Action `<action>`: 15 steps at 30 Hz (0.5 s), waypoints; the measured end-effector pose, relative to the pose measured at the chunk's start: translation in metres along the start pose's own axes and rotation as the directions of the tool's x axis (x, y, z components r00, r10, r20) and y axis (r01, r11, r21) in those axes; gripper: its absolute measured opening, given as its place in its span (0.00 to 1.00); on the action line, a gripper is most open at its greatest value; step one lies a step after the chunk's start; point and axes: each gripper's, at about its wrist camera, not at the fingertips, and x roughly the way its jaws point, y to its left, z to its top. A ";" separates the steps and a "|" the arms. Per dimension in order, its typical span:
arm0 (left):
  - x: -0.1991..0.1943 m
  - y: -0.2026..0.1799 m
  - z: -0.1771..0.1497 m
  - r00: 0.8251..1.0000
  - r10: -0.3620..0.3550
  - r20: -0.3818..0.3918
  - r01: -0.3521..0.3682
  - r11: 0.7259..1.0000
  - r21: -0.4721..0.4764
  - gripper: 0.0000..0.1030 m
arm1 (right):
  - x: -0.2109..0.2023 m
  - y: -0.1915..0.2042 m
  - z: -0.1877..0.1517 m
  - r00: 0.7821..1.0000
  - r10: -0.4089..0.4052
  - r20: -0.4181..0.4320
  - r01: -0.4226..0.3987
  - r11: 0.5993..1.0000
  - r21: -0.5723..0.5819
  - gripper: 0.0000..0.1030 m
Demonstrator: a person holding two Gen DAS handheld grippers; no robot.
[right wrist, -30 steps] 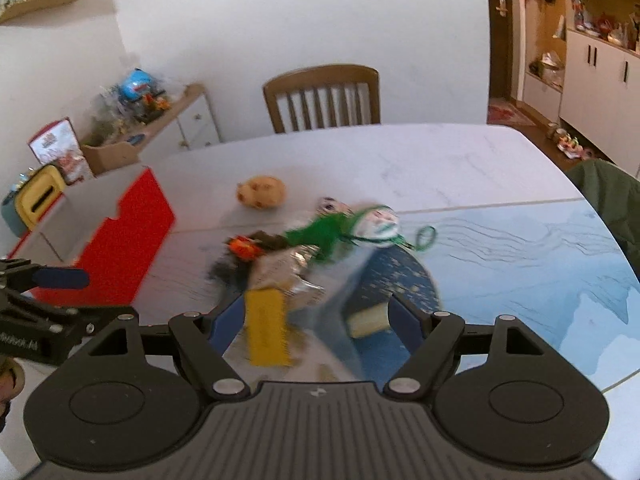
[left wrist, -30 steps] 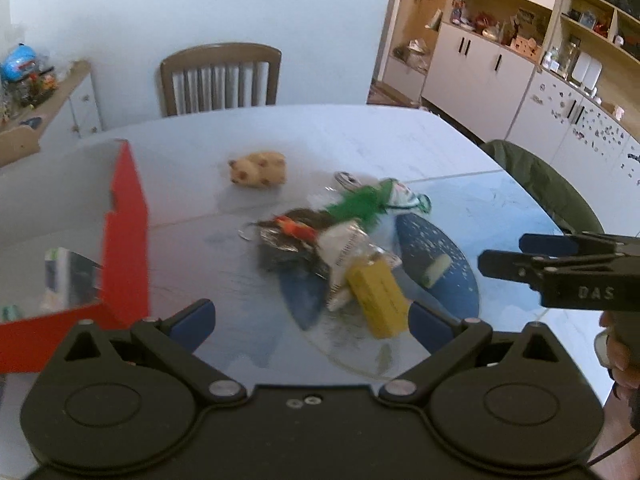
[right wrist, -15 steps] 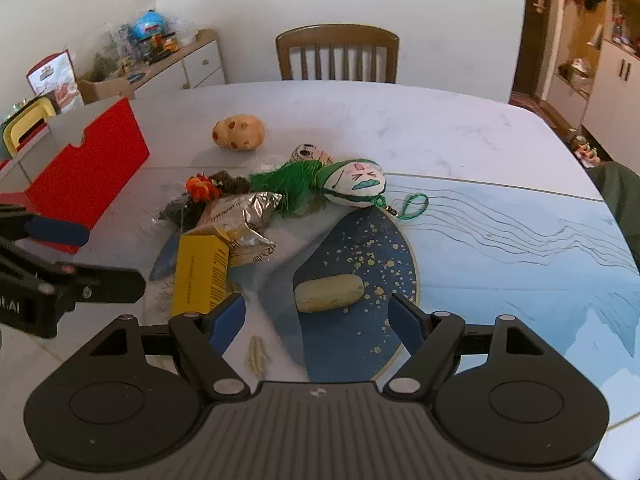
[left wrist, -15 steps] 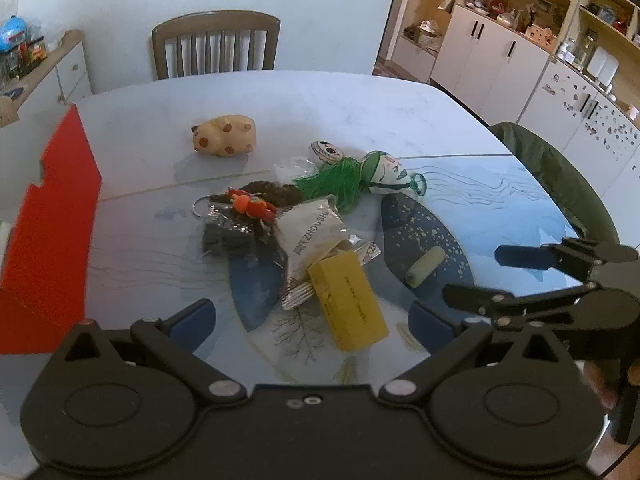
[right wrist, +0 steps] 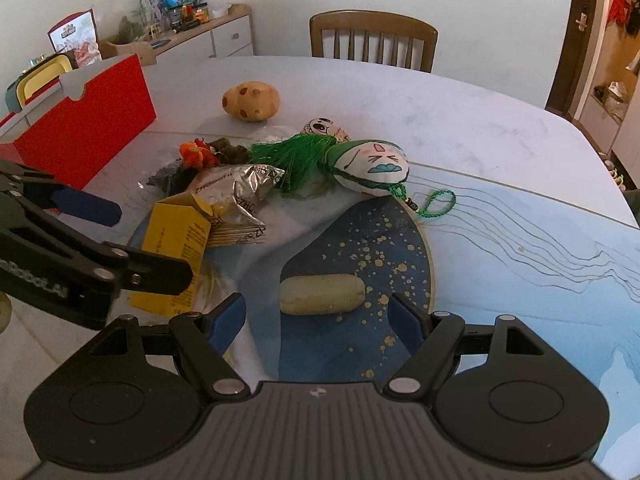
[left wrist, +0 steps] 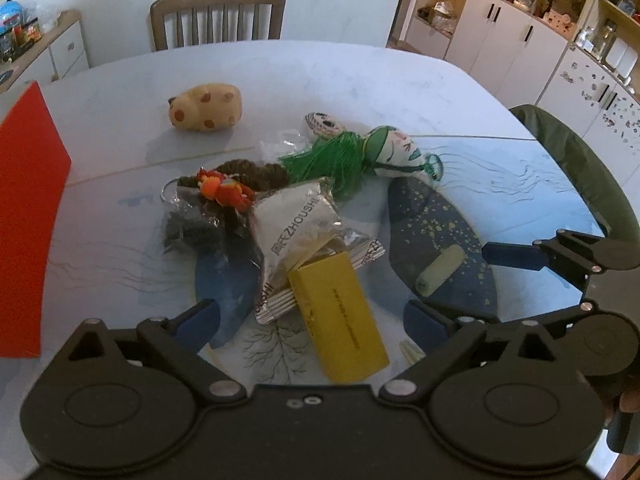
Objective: Organize objects
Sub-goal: 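Grasp the yellow box with the left tool while the right tool grasps the cream roll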
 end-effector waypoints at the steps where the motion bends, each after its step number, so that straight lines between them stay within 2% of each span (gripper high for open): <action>1: 0.002 0.000 0.000 1.000 -0.001 -0.006 0.001 1.000 -0.004 0.91 | 0.002 -0.001 0.000 1.000 0.003 0.001 -0.003 1.000 0.001 0.76; 7: 0.011 -0.002 0.002 1.000 -0.005 -0.023 0.005 1.000 -0.004 0.72 | 0.011 -0.003 0.001 1.000 0.017 -0.004 -0.017 1.000 0.002 0.67; 9: 0.011 -0.004 0.002 1.000 -0.003 -0.021 0.003 1.000 0.003 0.61 | 0.013 -0.004 0.000 1.000 0.021 -0.008 -0.021 1.000 0.011 0.62; 15: 0.007 -0.008 -0.001 1.000 -0.019 -0.013 0.019 0.999 0.026 0.45 | 0.012 -0.005 -0.001 1.000 0.022 0.000 -0.022 0.999 0.024 0.52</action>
